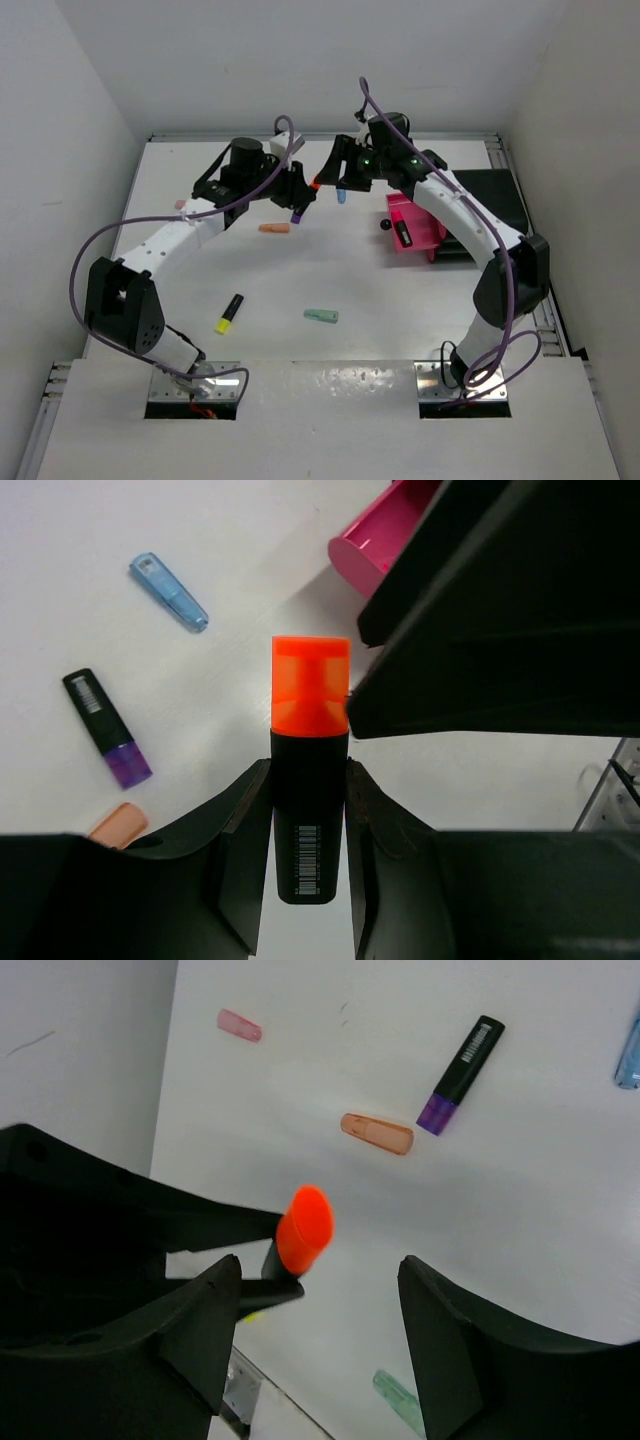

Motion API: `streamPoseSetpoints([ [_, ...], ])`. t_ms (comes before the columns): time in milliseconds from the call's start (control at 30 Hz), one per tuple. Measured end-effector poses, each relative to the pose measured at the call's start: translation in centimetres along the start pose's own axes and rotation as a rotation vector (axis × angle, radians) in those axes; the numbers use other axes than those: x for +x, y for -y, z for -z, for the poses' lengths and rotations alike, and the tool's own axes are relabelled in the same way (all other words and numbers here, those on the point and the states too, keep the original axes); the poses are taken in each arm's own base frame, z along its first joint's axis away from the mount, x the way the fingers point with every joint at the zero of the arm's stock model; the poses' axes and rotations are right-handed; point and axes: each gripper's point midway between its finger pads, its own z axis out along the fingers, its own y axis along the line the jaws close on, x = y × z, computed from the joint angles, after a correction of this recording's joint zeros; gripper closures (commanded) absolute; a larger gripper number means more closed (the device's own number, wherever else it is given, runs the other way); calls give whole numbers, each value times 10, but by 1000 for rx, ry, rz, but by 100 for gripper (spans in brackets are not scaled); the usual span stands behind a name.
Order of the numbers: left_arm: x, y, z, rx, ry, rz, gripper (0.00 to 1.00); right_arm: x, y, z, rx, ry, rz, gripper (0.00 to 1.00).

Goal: Sort the stationery into containers
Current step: Place the pen in the drawer.

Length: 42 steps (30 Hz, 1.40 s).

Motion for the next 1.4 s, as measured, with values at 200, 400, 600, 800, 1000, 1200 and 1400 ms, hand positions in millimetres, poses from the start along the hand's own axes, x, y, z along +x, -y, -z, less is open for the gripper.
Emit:
streamPoseSetpoints([
  [200, 2, 18, -5, 36, -7, 13, 100, -3, -5, -1, -15, 12, 0, 51],
  [400, -1, 24, -6, 56, 1, 29, 100, 0, -5, -5, -18, 2, 7, 82],
  [600, -1, 23, -5, 57, 3, 38, 60, -2, -3, -3, -29, -1, 15, 100],
  [800, -4, 10, 0, 36, 7, -5, 16, -19, 43, 21, 75, -14, 81, 100],
  [1000, 0, -21, 12, -42, -33, -102, 14, -60, 111, 77, 354, 16, 268, 100],
  [1200, 22, -38, 0, -71, -117, -144, 12, -43, 138, 103, 547, -131, 489, 100],
  [1400, 50, -52, -15, -110, -225, -147, 6, -24, 169, 90, 694, -297, 632, 100],
])
